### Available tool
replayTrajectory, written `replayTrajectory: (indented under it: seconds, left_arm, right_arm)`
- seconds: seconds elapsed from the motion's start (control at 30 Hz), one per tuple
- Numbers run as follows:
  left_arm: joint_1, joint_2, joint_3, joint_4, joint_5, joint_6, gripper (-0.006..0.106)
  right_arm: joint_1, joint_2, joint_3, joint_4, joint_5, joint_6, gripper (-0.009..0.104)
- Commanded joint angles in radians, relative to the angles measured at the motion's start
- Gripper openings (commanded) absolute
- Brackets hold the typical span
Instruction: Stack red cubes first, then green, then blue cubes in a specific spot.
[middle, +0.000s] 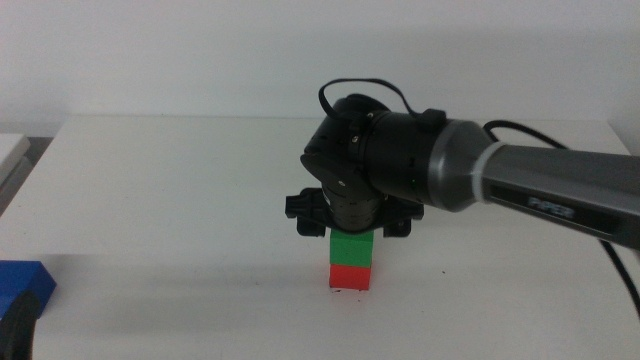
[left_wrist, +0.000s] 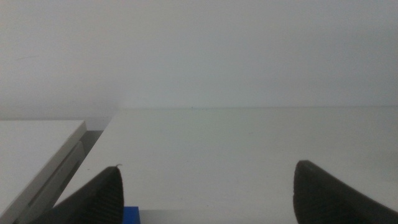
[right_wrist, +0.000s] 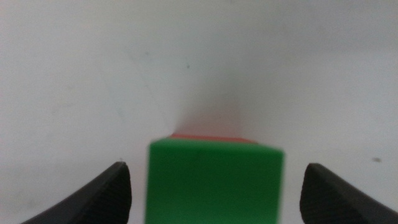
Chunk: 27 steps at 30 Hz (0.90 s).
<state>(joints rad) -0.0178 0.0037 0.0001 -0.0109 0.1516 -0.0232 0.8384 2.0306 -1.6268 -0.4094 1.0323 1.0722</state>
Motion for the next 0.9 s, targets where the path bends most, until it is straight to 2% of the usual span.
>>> replayTrajectory:
  seconds: [0.0, 0.2, 0.27, 0.43, 0.63, 0.87]
  left_arm:
    - [-0.002, -0.004, 0.000, -0.004, -0.012, -0.004, 0.092]
    - [-0.002, -0.004, 0.000, -0.004, -0.012, -0.004, 0.092]
    - [-0.002, -0.004, 0.000, -0.004, -0.012, -0.004, 0.092]
    - [-0.002, -0.004, 0.000, -0.004, -0.012, -0.004, 0.092]
    - [-0.002, -0.004, 0.000, -0.004, -0.012, -0.004, 0.092]
    - [-0.002, -0.004, 0.000, -0.004, -0.012, -0.004, 0.092]
  right_arm:
    - [0.037, -0.085, 0.002, -0.059, 0.046, 0.001, 0.093]
    - [0.198, -0.381, 0.002, -0.214, 0.189, -0.013, 0.093]
    - [0.251, -0.465, 0.016, -0.236, 0.189, -0.060, 0.093]
    - [0.316, -0.673, 0.154, -0.201, 0.189, -0.180, 0.093]
    - [0.318, -0.974, 0.420, -0.208, 0.189, -0.241, 0.093]
    - [0.318, -1.284, 0.585, -0.131, 0.146, -0.388, 0.093]
